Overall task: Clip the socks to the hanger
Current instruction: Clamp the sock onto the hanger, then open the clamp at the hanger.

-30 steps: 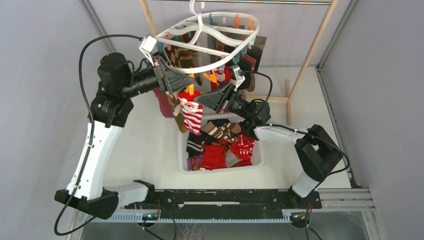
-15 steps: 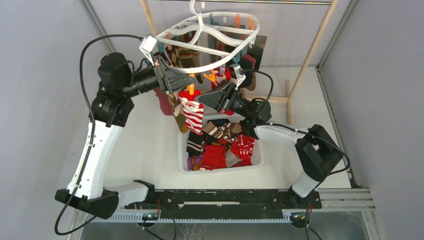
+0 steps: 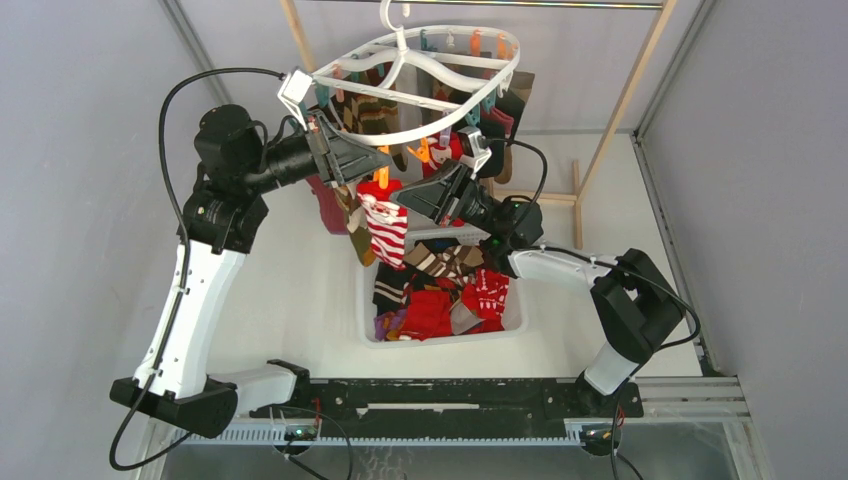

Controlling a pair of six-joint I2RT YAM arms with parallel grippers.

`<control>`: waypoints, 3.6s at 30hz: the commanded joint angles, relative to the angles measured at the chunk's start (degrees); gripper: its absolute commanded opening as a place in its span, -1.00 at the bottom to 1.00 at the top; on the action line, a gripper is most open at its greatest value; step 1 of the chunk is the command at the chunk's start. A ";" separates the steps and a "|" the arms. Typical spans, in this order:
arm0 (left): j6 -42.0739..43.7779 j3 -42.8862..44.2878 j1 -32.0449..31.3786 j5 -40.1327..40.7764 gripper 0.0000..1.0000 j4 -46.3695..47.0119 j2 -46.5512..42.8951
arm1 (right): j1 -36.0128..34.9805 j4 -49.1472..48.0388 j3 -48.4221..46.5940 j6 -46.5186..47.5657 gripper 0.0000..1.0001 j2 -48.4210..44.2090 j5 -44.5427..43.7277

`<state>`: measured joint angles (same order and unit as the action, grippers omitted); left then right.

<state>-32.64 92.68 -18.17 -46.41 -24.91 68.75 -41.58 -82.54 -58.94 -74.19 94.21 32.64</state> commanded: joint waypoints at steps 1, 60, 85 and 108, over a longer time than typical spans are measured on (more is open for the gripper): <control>-0.84 -0.32 -0.11 -4.49 -0.93 1.79 -0.90 | 0.69 -4.30 -3.52 -1.32 -1.00 -1.42 -1.43; 9.25 -12.43 3.14 -6.05 0.56 -1.30 -7.24 | 0.46 3.67 -0.66 0.86 -0.71 -3.81 -6.12; 13.22 -9.25 3.32 3.20 -0.90 -9.88 -9.31 | 2.02 40.87 9.56 27.08 0.23 -23.91 -18.49; 14.53 -6.66 3.97 3.43 -0.89 -13.45 -9.78 | 10.52 32.00 -4.71 29.18 0.54 -11.45 -4.31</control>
<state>-19.46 81.87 -14.76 -42.57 -38.35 60.20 -31.94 -44.86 -60.10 -44.42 81.73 23.24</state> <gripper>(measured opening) 0.056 0.786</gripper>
